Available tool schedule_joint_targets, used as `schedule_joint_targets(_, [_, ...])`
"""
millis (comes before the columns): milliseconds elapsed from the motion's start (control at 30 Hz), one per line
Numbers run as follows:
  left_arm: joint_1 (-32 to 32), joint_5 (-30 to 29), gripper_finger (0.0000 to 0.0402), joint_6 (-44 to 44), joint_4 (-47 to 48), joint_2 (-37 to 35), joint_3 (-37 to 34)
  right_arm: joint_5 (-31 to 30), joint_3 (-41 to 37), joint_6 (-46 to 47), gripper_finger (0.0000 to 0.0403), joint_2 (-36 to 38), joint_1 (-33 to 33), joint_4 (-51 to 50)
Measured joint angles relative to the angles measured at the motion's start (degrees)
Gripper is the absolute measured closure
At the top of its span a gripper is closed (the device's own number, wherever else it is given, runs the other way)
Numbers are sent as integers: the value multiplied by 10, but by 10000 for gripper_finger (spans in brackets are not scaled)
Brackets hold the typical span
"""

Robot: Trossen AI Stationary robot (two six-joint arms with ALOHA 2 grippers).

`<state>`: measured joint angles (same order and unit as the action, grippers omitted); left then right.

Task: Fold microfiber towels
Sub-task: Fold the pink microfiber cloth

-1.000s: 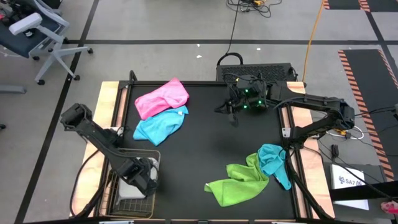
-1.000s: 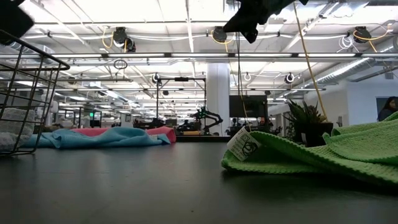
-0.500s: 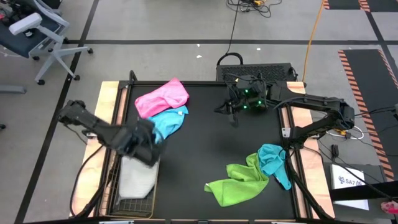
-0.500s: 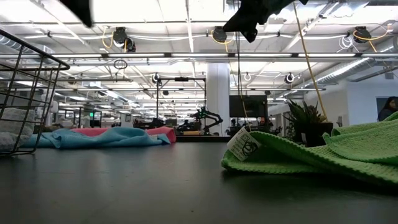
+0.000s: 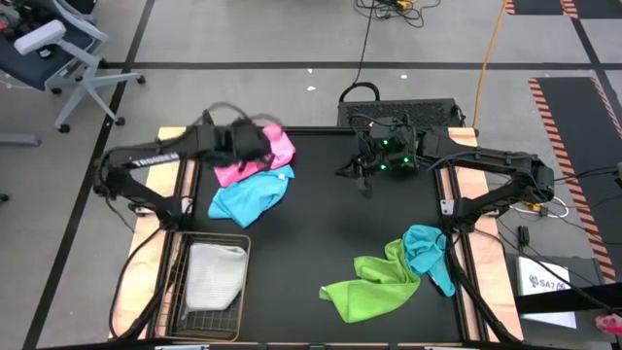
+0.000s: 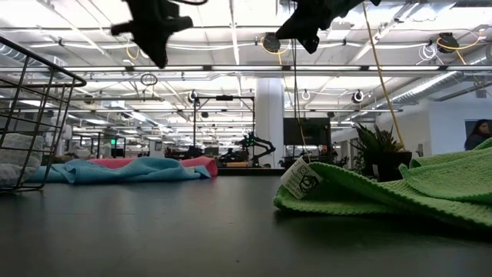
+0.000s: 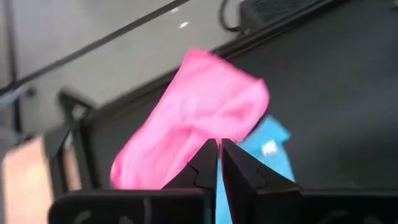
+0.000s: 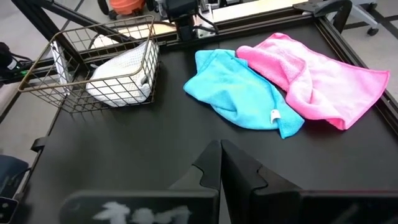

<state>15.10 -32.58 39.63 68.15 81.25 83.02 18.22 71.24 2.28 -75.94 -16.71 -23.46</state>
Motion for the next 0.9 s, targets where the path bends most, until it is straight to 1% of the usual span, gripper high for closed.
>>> schedule_joint_targets(67, [42,32,369,-92,-59,1,0,0,0,0,403,0,0,0])
schedule_joint_targets(167, [96,55,366,-180,-105,0,0,-1,0,4,403,0,0,0])
schedule_joint_targets(267, [152,64,365,-231,-110,1,0,-1,0,12,403,0,-1,0])
schedule_joint_targets(433, [242,174,364,-318,-89,6,0,-2,0,16,403,0,-1,0])
schedule_joint_targets(500, [266,204,361,-346,-82,9,0,-3,0,16,403,0,-1,0])
schedule_joint_targets(600, [294,212,347,-378,-77,19,-1,-4,0,16,403,0,-1,0])
schedule_joint_targets(767, [332,259,303,-421,-63,48,0,-5,0,30,403,0,-1,0])
schedule_joint_targets(900, [348,263,263,-430,-32,87,0,-5,0,31,403,0,-1,0])
